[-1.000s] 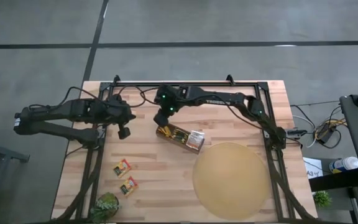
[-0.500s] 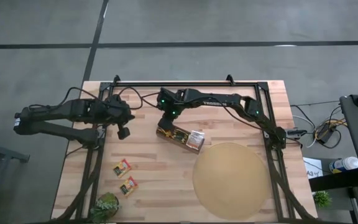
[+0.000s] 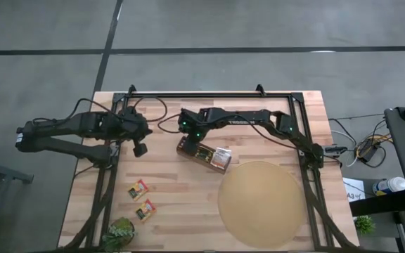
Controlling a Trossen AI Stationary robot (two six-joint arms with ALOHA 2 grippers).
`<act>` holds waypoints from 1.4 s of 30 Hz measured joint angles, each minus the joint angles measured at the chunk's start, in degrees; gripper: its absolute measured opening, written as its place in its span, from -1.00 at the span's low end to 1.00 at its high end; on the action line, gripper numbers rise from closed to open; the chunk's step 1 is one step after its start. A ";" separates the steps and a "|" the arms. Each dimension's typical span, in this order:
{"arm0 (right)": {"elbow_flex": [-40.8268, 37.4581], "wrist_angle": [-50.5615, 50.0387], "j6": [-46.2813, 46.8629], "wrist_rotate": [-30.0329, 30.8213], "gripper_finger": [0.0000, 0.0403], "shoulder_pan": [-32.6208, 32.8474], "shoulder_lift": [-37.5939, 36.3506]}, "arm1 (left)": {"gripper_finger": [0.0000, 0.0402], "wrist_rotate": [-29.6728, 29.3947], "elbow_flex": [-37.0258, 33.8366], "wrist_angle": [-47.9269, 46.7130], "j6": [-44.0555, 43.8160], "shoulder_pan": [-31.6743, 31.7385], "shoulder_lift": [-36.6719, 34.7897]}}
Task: Pick & Place Tea
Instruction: Adjust the orange tea bags in the wooden organizer, then put the orange tea bag into the left section of the wooden organizer
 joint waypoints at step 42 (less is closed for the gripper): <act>-0.63 -1.80 -5.28 -1.65 -0.96 4.59 -22.55 | -0.98 13.62 0.00 -5.05 -13.19 -2.86 0.80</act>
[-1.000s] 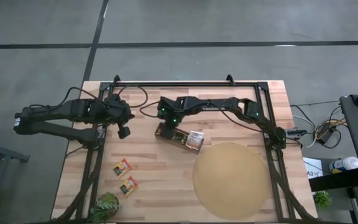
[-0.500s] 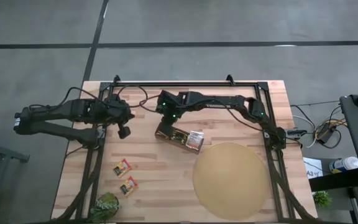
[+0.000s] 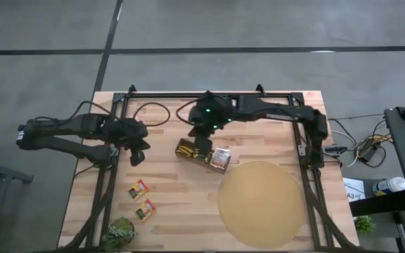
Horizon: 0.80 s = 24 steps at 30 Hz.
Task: Pick & Place Tea
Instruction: Put the orange tea bag into the left section of the wooden organizer
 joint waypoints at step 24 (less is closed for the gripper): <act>-13.23 -1.24 18.15 25.73 -0.96 10.98 -11.98 | 0.22 7.63 -4.03 -10.09 -13.75 -19.40 13.91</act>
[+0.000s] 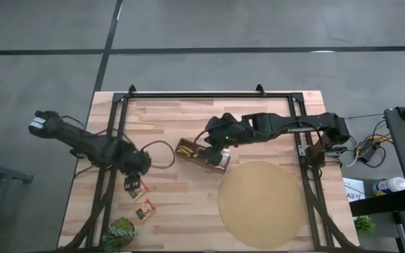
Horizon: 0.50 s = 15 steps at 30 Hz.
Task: Pick & Place Tea
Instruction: Put the orange tea bag into the left section of the wooden organizer
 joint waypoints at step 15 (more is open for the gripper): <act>0.22 1.46 2.51 -0.01 -0.96 1.19 -0.30 | 0.22 -4.55 -10.17 12.16 4.88 -15.33 5.97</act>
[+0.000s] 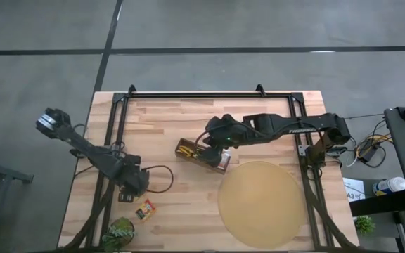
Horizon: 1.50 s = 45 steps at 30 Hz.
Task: Pick & Place Tea
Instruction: Put the orange tea bag into the left section of the wooden organizer
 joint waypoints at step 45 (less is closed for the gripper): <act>0.00 1.72 -1.09 2.95 -0.96 1.58 -1.38 | -0.92 2.29 -6.08 18.47 -13.85 2.21 2.18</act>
